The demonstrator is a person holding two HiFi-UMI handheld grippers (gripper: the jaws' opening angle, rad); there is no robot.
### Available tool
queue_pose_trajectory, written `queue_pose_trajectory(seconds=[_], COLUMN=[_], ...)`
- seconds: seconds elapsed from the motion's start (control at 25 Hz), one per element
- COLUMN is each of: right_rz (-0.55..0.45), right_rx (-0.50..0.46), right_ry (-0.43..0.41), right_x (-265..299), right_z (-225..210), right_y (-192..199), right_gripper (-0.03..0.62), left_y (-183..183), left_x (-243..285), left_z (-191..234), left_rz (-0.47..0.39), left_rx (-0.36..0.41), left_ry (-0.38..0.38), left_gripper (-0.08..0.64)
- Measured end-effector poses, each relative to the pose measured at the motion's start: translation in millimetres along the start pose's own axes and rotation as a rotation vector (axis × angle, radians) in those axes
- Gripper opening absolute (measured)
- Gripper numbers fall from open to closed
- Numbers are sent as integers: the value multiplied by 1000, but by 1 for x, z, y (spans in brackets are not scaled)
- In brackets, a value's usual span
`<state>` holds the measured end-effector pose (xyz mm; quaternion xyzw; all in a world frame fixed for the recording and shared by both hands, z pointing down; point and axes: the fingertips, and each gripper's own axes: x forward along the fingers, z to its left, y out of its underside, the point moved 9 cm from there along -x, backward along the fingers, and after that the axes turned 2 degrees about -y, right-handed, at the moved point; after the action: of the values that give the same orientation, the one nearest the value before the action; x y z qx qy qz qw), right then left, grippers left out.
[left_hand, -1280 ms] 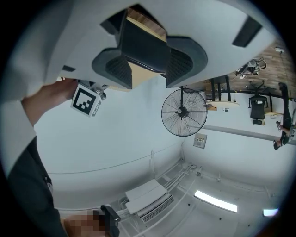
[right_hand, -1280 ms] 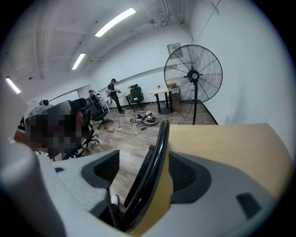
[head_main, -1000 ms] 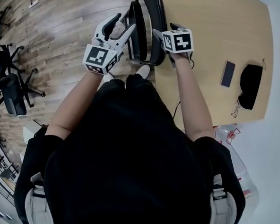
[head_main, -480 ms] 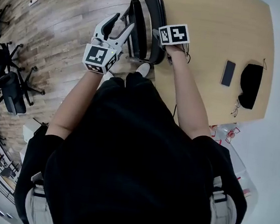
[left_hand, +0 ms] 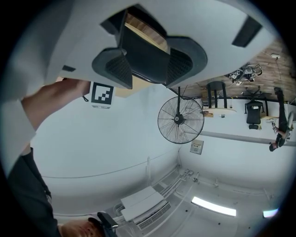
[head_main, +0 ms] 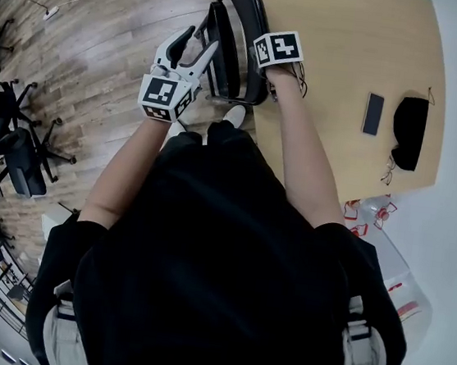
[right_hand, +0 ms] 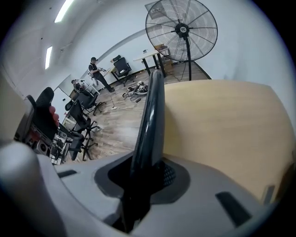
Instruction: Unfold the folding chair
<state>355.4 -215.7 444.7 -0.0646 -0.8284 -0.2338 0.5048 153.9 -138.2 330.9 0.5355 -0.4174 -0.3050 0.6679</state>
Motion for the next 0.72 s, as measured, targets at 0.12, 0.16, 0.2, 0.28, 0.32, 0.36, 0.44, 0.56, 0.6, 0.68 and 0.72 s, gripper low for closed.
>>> queue_pose_trajectory(seconds=[0.12,0.16,0.2,0.28,0.32,0.36,0.44,0.56,0.6,0.68,0.72], right_rz=[10,11,10,2,-3,-7,-12,-12,-12,-11,-10], right_rx=[19,23,26,34,39,45,58,71,74,80,84], right_ry=[20,24,27,32,34,36,44,58,63,72,76], right_x=[1,1,0,-1,-1,-2,-2,0,0,0,0], right_z=[2,2,2,-1,-2,-2,0,4,4,4,6], right_y=[-2,-2,-1,2,3,3,4,3,2,1,1], right_gripper=[81,78,77,75,74,72,69,67,67,67,67], left_y=[2,3,4,6,7,7,7,11,13,17,19], left_x=[-4,-6,-7,-8,-8,-9,-13,-20,-22,-25,-27], left_z=[5,6,5,6,7,10,16,28,32,39,43], left_rz=[6,8,9,11,13,14,16,26,33,47,53], left_rx=[-3,-3,-3,-9,-14,-18,-22,-30,-33,-35,-37], left_ry=[8,10,11,14,16,19,24,19,14,4,-1], left_gripper=[222,222,222,221,221,221,221,221,221,221,221])
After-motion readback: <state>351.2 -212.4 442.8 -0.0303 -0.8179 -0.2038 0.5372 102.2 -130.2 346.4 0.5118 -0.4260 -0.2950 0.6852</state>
